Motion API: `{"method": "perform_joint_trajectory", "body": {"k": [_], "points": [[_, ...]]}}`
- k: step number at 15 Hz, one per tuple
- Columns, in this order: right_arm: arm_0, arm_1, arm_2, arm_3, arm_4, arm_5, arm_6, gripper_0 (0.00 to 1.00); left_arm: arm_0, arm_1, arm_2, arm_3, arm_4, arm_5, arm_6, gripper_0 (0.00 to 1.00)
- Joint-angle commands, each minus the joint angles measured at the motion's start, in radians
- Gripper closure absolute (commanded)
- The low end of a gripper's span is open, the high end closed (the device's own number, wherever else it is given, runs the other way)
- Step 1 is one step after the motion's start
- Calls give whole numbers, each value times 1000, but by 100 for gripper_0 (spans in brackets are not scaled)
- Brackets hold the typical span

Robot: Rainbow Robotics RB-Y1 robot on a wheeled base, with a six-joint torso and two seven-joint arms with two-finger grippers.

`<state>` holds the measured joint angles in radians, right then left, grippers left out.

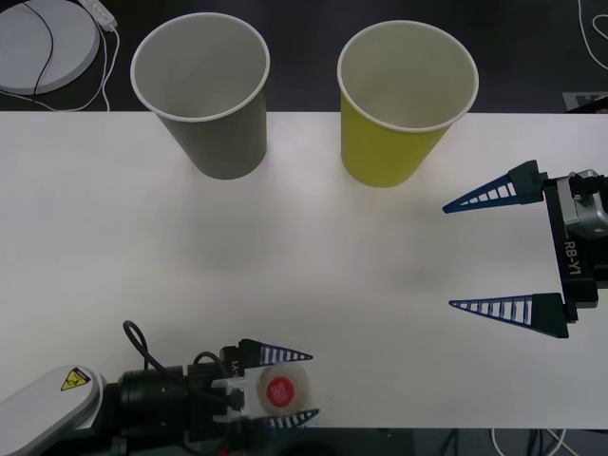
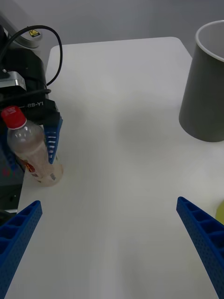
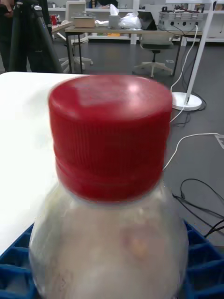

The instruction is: Put the can into the green bin and the plastic bottle into the gray bin

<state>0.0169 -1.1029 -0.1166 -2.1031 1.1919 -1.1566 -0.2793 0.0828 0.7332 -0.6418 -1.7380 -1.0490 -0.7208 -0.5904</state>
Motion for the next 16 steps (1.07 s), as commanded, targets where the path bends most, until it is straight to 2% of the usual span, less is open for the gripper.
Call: {"method": "perform_joint_trajectory", "body": {"k": [1,7,16], "points": [[0,0,0,0,0,0,0,0,0,0,-1,0,0,0,4,100],[0,0,0,0,0,0,0,0,-2,2,-1,-5,9,0,6,100],[0,0,0,0,0,0,0,0,3,110,21,-118,95,0,27,100]]}}
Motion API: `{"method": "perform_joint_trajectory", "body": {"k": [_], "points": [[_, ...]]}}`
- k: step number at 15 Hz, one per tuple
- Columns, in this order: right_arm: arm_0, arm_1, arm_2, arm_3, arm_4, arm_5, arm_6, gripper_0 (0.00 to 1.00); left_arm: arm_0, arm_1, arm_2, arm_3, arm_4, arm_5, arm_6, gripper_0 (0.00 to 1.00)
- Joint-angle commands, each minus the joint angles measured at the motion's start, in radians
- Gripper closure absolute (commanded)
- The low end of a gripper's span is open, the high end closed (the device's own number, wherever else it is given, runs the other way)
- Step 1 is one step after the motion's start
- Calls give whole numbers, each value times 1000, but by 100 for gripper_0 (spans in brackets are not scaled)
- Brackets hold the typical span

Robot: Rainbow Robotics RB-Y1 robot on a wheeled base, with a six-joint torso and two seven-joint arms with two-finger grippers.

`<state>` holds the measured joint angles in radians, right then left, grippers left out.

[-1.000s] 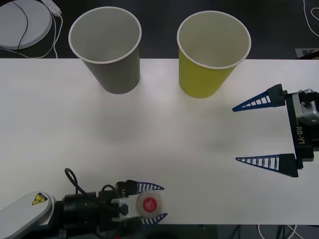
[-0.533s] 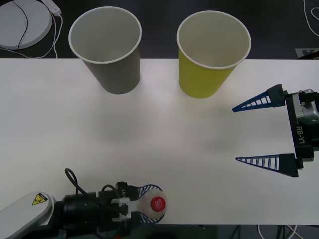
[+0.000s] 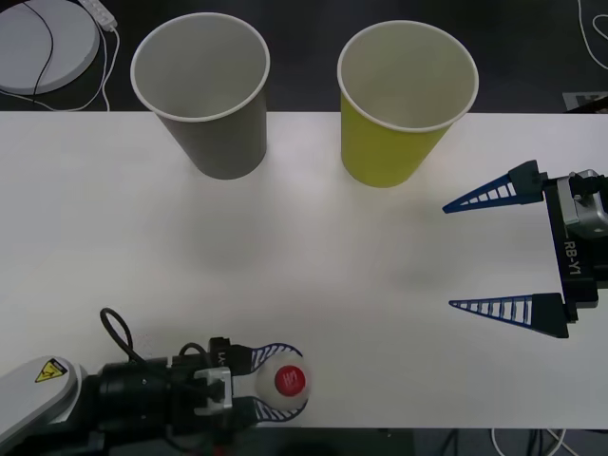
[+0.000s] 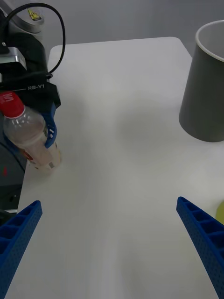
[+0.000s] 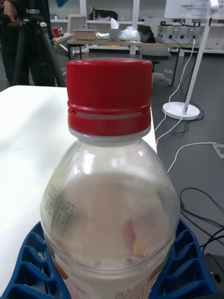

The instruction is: Put the can into the green bin and the plastic bottle into the gray bin

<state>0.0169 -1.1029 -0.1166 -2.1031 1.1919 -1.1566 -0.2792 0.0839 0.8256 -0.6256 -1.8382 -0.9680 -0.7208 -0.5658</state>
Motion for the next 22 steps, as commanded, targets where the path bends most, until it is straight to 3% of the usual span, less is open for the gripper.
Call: {"method": "perform_joint_trajectory", "body": {"k": [1,11,22], "points": [[0,0,0,0,0,0,0,0,7,26,14,-26,20,0,4,100],[0,0,0,0,0,0,0,0,108,93,204,-61,104,41,18,100],[0,0,0,0,0,0,0,0,214,98,452,-61,213,115,63,100]]}}
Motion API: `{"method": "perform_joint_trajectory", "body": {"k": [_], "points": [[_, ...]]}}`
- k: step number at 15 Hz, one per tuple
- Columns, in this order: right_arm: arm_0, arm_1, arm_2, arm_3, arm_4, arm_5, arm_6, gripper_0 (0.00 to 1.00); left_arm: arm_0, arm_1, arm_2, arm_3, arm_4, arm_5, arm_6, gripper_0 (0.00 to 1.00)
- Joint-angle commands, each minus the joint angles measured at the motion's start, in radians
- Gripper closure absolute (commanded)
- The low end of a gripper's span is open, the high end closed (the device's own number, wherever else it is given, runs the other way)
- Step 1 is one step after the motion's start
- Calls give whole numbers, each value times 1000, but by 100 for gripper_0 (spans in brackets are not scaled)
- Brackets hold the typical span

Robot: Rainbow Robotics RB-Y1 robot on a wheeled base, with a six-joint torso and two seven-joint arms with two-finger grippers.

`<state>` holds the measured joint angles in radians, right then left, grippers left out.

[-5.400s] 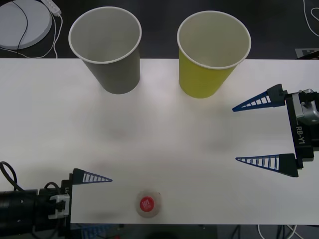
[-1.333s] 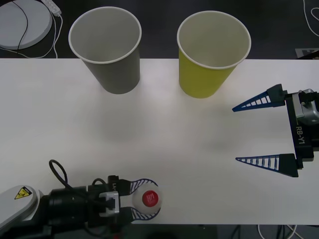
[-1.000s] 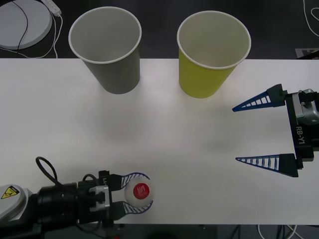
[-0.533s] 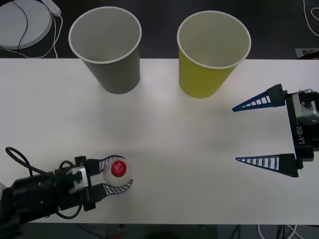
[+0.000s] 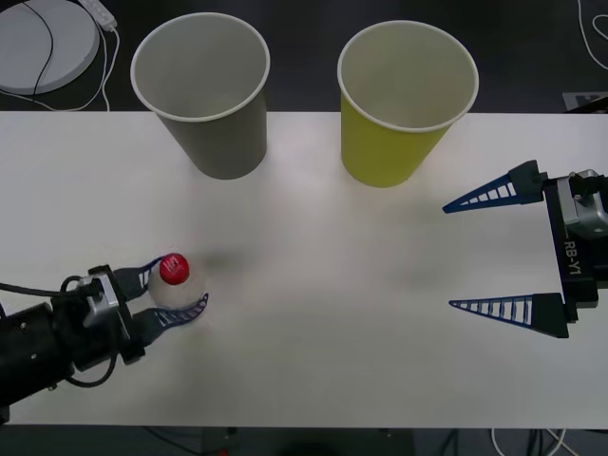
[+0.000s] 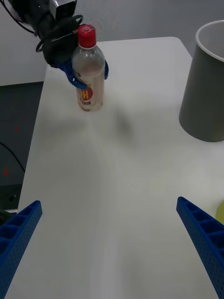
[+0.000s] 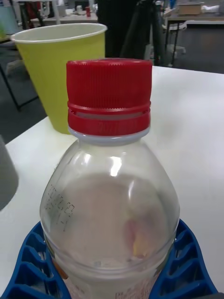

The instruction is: Put the can into the green bin and the plastic bottle into the gray bin

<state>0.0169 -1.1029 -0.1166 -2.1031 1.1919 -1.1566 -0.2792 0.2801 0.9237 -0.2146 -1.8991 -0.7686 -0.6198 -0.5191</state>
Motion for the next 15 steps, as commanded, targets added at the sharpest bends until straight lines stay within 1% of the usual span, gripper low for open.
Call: {"method": "perform_joint_trajectory", "body": {"k": [1,3,4,7,8,12,15], "points": [[0,0,0,0,0,0,0,0,25,0,58,0,17,15,25,100],[0,0,0,0,0,0,0,0,42,0,113,0,-6,14,97,100],[0,0,0,0,0,0,0,0,51,1,142,0,-21,14,108,100],[0,0,0,0,0,0,0,0,74,0,207,0,-23,15,139,100],[0,0,0,0,0,0,0,0,80,0,233,0,-26,18,166,100],[0,0,0,0,0,0,0,0,90,0,348,0,-149,5,343,100],[0,0,0,0,0,0,0,0,90,0,443,0,-253,-63,496,100]]}}
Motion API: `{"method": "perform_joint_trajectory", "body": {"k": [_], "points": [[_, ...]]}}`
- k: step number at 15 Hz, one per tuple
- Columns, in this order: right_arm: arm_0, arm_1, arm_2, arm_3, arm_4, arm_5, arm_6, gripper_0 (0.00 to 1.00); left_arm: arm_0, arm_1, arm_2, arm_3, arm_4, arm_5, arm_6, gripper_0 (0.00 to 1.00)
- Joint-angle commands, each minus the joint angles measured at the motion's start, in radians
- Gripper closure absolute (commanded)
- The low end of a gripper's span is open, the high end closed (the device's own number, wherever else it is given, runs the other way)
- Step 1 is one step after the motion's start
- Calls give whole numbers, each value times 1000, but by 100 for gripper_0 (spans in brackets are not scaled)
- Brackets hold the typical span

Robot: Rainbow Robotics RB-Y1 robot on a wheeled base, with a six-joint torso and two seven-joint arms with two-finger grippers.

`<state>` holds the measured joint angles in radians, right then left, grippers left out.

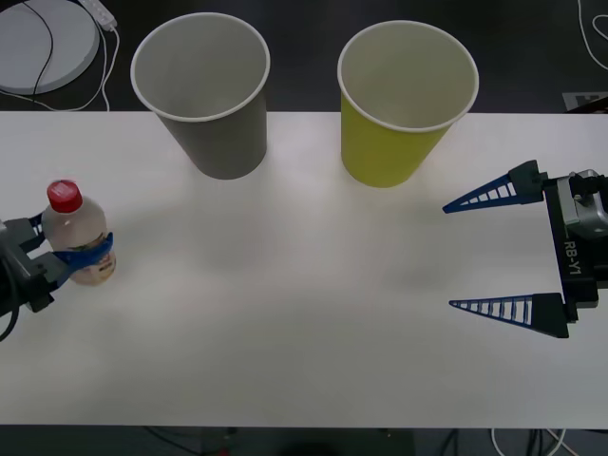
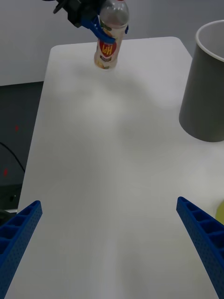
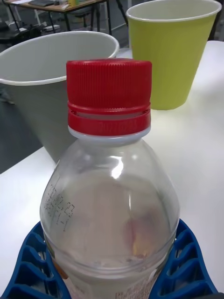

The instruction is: Put the can into the green bin and the plastic bottle into the gray bin

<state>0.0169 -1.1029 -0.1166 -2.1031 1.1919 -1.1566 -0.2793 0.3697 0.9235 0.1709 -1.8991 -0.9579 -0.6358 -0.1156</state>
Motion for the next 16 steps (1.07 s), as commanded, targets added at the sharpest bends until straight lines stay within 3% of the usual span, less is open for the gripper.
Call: {"method": "perform_joint_trajectory", "body": {"k": [1,6,11,14,16], "points": [[0,0,0,0,0,0,0,0,-2,0,98,0,-104,-79,145,100],[0,0,0,0,0,0,0,0,-28,31,208,0,-234,-188,344,100],[0,0,0,0,0,0,0,0,-71,113,231,0,-257,-194,493,100],[0,0,0,0,0,0,0,0,-112,155,231,3,-305,-197,579,100],[0,0,0,0,0,0,0,0,-161,172,236,18,-358,-260,645,100]]}}
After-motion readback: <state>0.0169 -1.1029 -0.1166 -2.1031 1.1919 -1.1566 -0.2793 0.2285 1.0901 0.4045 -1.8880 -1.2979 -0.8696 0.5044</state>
